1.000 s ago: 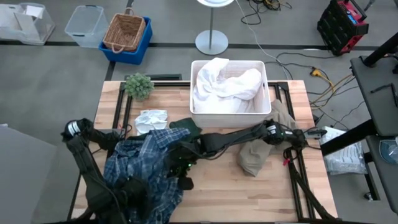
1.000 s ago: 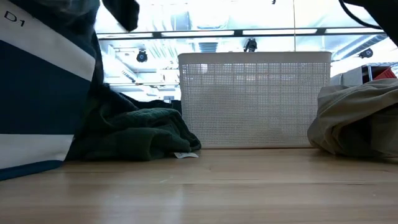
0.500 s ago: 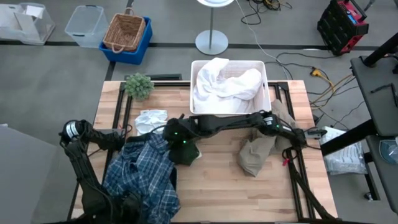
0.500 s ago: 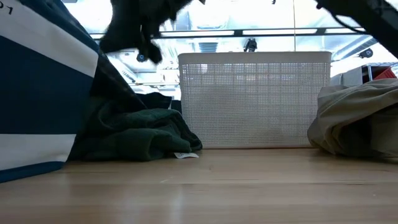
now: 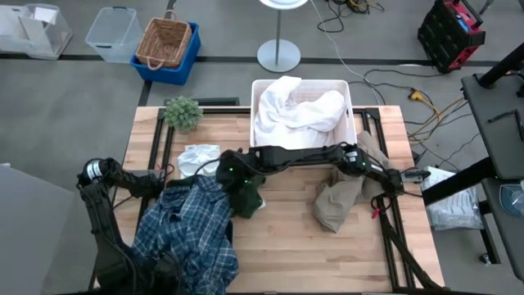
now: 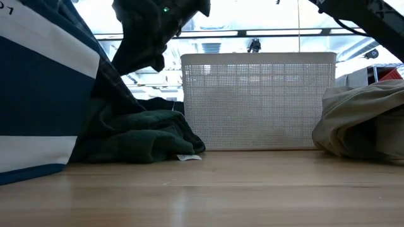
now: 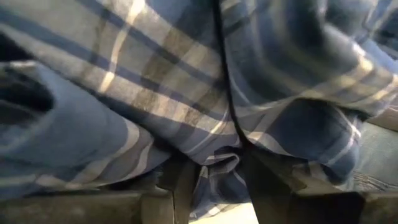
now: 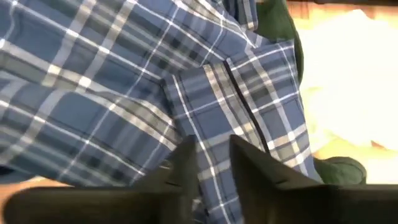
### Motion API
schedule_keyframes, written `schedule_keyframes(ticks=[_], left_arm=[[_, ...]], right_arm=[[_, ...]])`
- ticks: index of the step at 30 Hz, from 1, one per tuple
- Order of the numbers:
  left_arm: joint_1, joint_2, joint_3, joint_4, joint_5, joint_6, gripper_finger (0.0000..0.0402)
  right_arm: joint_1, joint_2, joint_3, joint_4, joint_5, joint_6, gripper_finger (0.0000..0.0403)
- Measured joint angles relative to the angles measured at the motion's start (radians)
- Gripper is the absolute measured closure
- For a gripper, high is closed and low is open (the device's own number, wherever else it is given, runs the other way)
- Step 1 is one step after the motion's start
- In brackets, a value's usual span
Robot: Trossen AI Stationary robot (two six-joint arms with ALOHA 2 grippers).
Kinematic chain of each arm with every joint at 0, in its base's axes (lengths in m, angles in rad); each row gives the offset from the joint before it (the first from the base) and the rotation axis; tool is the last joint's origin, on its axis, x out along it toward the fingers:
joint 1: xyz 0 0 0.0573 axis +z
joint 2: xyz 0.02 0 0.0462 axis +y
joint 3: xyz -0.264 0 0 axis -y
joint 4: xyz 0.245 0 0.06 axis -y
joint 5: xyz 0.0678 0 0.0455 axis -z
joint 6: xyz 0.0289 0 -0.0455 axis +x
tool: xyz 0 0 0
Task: Sort clothes
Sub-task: Put the blue shirt in the blue bin
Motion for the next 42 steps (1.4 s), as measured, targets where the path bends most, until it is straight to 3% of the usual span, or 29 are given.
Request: schedule_keyframes(ticks=[8,13,15,18,24,31,37,42], left_arm=[[0.001,0.0,0.017,-0.027,-0.013,0.002,0.0285],[0.001,0.0,0.017,-0.043,-0.055,0.011,0.0285],[0.002,0.0,0.017,-0.043,-0.057,0.009,0.0285],[0.002,0.0,0.018,-0.044,-0.057,0.006,0.0285],[0.002,0.0,0.056,-0.071,-0.057,0.005,0.0285],[0.002,0.0,0.147,-0.187,-0.059,0.005,0.0285],[0.001,0.0,0.227,-0.314,-0.06,-0.003,0.0285],[0.001,0.003,0.29,-0.427,-0.061,-0.003,0.0285]], right_arm=[[-0.033,0.057,-0.017,0.055,0.0,0.082,0.0152],[-0.038,0.119,-0.018,0.107,-0.007,0.142,0.011],[-0.038,0.126,-0.02,0.106,-0.007,0.143,0.0124],[-0.038,0.123,-0.019,0.116,-0.007,0.132,0.0181],[-0.048,0.122,-0.022,0.127,-0.001,0.108,0.0368],[-0.056,0.109,0.017,0.127,-0.001,0.134,0.0392],[-0.034,-0.006,0.107,0.156,-0.058,0.119,0.0393],[0.014,-0.086,0.101,0.266,-0.123,0.156,0.0393]])
